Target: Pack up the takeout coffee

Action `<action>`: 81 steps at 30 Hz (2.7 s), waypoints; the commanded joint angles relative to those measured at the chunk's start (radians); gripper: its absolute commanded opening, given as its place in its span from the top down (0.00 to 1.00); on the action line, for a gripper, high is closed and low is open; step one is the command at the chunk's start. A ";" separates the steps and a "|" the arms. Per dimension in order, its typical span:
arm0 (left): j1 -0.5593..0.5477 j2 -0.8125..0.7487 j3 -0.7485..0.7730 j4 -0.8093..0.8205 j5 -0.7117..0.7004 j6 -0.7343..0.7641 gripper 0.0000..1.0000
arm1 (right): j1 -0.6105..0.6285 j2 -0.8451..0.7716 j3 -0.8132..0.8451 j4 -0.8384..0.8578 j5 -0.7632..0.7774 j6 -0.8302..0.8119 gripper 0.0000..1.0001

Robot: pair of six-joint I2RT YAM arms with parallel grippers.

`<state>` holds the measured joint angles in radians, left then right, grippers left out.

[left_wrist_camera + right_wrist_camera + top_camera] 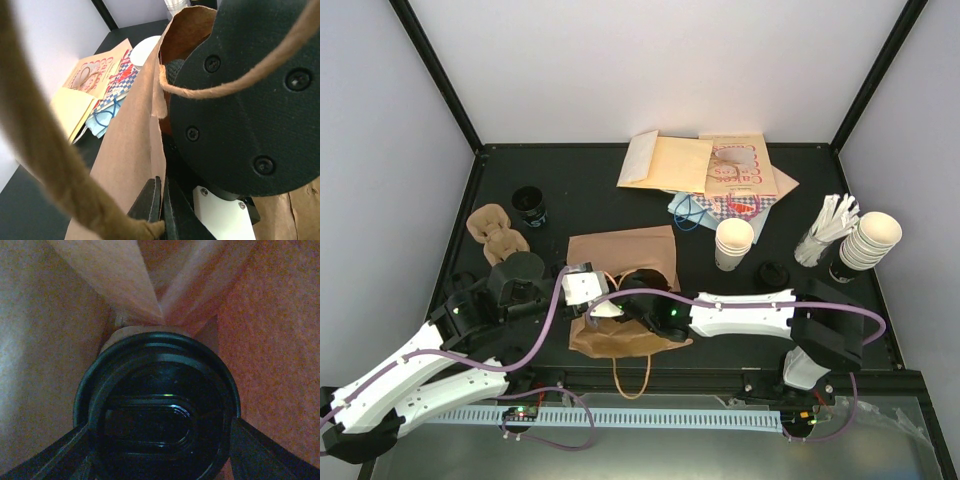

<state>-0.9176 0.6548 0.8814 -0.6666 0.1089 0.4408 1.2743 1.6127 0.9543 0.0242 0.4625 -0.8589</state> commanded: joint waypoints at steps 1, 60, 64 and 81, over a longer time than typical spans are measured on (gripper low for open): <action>-0.004 -0.007 0.044 0.040 0.054 -0.030 0.98 | -0.010 0.042 0.025 0.007 0.011 -0.016 0.49; 0.067 0.421 0.468 -0.168 0.482 -0.497 0.98 | -0.018 -0.273 0.181 -0.950 -0.389 0.267 0.53; 0.150 0.491 0.510 -0.231 0.600 -0.543 0.98 | -0.024 -0.264 0.186 -0.968 -0.466 0.281 0.53; 0.326 0.634 0.565 -0.345 0.704 -0.451 0.99 | -0.062 -0.201 0.132 -0.941 -0.514 0.288 0.53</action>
<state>-0.6125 1.2720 1.3872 -0.9733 0.7570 -0.0570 1.2175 1.3933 1.1240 -0.9039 -0.0471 -0.5922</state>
